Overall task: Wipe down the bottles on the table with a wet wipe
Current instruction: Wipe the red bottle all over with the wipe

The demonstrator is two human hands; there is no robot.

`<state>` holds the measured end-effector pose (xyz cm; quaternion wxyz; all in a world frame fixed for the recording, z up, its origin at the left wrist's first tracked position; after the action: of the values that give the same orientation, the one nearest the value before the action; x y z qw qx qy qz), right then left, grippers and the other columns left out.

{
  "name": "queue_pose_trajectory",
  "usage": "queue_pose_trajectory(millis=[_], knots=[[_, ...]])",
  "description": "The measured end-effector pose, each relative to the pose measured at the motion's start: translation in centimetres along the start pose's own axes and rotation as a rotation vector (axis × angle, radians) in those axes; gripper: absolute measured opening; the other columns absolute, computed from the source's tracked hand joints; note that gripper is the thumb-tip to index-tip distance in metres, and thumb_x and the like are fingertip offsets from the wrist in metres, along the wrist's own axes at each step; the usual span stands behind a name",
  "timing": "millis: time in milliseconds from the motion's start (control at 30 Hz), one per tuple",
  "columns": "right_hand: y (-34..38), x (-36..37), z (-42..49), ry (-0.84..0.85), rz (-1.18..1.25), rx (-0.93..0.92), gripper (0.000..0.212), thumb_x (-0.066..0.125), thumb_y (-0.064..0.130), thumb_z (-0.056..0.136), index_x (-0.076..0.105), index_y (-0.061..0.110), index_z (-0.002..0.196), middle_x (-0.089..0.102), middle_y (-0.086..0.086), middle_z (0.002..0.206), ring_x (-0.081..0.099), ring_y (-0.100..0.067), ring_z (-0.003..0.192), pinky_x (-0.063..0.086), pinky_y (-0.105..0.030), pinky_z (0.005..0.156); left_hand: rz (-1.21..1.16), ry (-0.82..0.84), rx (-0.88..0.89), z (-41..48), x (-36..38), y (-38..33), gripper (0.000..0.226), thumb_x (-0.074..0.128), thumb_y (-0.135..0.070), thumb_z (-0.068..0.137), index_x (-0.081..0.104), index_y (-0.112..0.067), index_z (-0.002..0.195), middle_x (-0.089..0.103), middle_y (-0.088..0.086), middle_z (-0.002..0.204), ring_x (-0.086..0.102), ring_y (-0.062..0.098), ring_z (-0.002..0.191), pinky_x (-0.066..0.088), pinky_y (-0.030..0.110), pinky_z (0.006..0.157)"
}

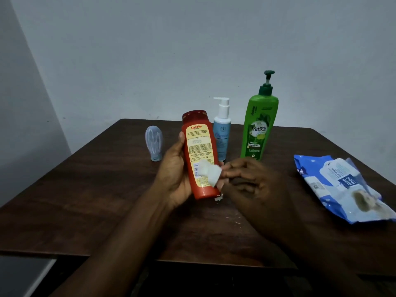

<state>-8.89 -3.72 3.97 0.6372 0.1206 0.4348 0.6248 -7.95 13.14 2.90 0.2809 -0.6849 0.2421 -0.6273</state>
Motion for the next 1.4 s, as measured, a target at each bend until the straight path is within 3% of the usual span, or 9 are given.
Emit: queue_pose_trajectory(millis=[133, 333, 500, 633, 733, 900, 1033, 1167, 1400], knots=[[0.5, -0.1, -1.3, -0.031, -0.227, -0.256, 0.021, 0.076, 0.034, 0.081, 0.08, 0.018, 0.095, 0.069, 0.008, 0.101, 0.065, -0.003, 0.099, 0.053, -0.018, 0.084, -0.026, 0.014, -0.038, 0.2, 0.4, 0.5, 0.049, 0.041, -0.054, 0.099, 0.064, -0.013, 0.117, 0.076, 0.017, 0.091, 0.075, 0.033, 0.074, 0.051, 0.053, 0.08], [-0.3, -1.0, -1.7, -0.053, -0.244, -0.369, 0.022, 0.084, 0.001, 0.073, 0.08, 0.013, 0.09, 0.072, 0.004, 0.099, 0.066, -0.002, 0.097, 0.051, -0.016, 0.086, -0.11, 0.029, -0.053, 0.5, 0.4, 0.9, 0.057, 0.045, -0.053, 0.098, 0.055, -0.013, 0.137, 0.072, 0.018, 0.107, 0.074, 0.039, 0.082, 0.048, 0.057, 0.089], [-0.9, -1.1, -0.5, -0.048, 0.234, 0.025, 0.021, 0.082, -0.001, 0.071, 0.079, 0.012, 0.088, 0.075, 0.002, 0.094, 0.073, -0.011, 0.091, 0.057, -0.02, 0.077, -0.127, -0.037, -0.017, 0.8, 0.7, 0.7, 0.054, 0.044, -0.048, 0.1, 0.053, -0.011, 0.138, 0.074, 0.013, 0.106, 0.075, 0.03, 0.078, 0.048, 0.056, 0.093], [-1.4, -0.1, 0.7, -0.056, 0.663, 0.415, 0.032, 0.074, 0.02, 0.063, 0.075, 0.011, 0.094, 0.078, -0.006, 0.097, 0.073, -0.021, 0.092, 0.06, -0.028, 0.076, -0.144, -0.131, -0.005, 0.9, 1.1, 0.4, 0.049, 0.045, -0.047, 0.1, 0.057, -0.012, 0.132, 0.074, 0.012, 0.109, 0.069, 0.031, 0.103, 0.048, 0.055, 0.1], [-1.5, 0.2, 0.7, -0.147, 0.765, 0.467, 0.032, 0.074, 0.018, 0.065, 0.075, 0.013, 0.097, 0.077, -0.006, 0.1, 0.072, -0.019, 0.093, 0.059, -0.026, 0.075, -0.164, -0.215, -0.014, 0.8, 1.6, 0.4, 0.042, 0.057, -0.037, 0.097, 0.06, -0.006, 0.126, 0.072, 0.018, 0.114, 0.069, 0.033, 0.103, 0.054, 0.053, 0.091], [0.4, 0.7, -0.2, -0.381, 0.087, -0.042, 0.027, 0.075, -0.002, 0.081, 0.077, 0.017, 0.1, 0.072, 0.005, 0.105, 0.069, -0.009, 0.102, 0.055, -0.025, 0.089, -0.26, -0.262, -0.048, 1.4, 2.2, 1.0, 0.045, 0.055, -0.029, 0.099, 0.051, 0.0, 0.133, 0.067, 0.023, 0.119, 0.064, 0.034, 0.092, 0.05, 0.052, 0.068], [1.1, 1.9, -1.0, -0.413, -0.302, -0.425, 0.026, 0.078, -0.007, 0.078, 0.078, 0.008, 0.099, 0.072, -0.004, 0.103, 0.066, -0.013, 0.1, 0.053, -0.027, 0.091, -0.347, -0.217, -0.134, 1.6, 2.3, 1.6, 0.044, 0.051, -0.034, 0.101, 0.053, 0.008, 0.115, 0.066, 0.025, 0.087, 0.058, 0.035, 0.084, 0.048, 0.054, 0.071], [0.2, 2.1, -1.6, -0.324, -0.343, -0.459, 0.028, 0.081, -0.01, 0.07, 0.079, 0.005, 0.094, 0.073, -0.006, 0.1, 0.067, -0.012, 0.097, 0.053, -0.023, 0.09, -0.325, -0.289, -0.079, 2.0, 1.3, 1.3, 0.038, 0.065, -0.034, 0.093, 0.058, -0.004, 0.115, 0.066, 0.019, 0.099, 0.063, 0.035, 0.094, 0.049, 0.054, 0.088], [-2.2, 0.7, 0.9, -0.156, -0.288, -0.241, 0.02, 0.079, 0.0, 0.073, 0.079, 0.013, 0.088, 0.074, 0.003, 0.094, 0.067, -0.003, 0.089, 0.056, -0.021, 0.081, -0.072, -0.151, 0.148, 1.6, 1.5, -1.6, 0.029, 0.062, -0.022, 0.093, 0.058, -0.011, 0.12, 0.073, 0.009, 0.099, 0.069, 0.027, 0.096, 0.053, 0.047, 0.075]])
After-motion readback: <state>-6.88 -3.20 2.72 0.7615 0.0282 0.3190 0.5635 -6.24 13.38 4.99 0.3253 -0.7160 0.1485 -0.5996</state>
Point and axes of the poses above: each hand's wrist, its own z-axis towards the middle knuckle, its own x-axis out of the palm, y = z × x, the point moved 3 cm from there along z, towards the middle knuckle
